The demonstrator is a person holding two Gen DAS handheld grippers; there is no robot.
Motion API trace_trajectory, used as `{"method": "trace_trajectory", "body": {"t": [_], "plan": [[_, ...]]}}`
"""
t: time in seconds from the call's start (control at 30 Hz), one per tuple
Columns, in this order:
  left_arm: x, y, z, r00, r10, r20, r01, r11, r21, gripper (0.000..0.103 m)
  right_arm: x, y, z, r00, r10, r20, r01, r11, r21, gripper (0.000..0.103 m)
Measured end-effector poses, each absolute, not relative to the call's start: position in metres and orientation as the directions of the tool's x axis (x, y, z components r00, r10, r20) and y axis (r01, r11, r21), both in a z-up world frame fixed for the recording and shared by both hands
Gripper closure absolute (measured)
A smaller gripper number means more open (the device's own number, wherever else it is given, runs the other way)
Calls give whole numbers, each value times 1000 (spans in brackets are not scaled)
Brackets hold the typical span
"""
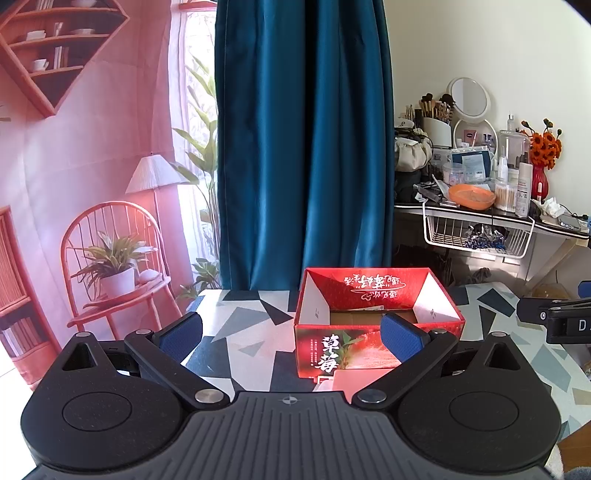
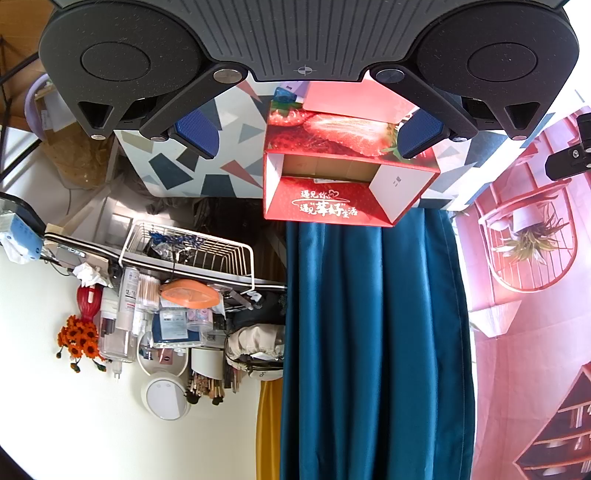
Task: Organize rigid objects
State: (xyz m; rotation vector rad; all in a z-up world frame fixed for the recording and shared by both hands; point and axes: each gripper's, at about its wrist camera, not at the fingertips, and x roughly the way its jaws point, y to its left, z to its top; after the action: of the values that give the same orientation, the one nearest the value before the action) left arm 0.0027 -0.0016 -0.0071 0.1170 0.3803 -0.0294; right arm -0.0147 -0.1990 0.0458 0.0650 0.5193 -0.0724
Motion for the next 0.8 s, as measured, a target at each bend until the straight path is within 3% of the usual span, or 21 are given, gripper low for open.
{"method": "trace_trajectory", "body": {"t": [0.5,0.8], "plan": [[18,3,-14,905,-8,-426,47,995,82,0,-13,-204,36,879,-15,-476,67,994,91,0],[67,20,-54,843,-30,-536,29,1000,-11,0,16,-218,-5,853,100,-512,-7,984,180,0]]}}
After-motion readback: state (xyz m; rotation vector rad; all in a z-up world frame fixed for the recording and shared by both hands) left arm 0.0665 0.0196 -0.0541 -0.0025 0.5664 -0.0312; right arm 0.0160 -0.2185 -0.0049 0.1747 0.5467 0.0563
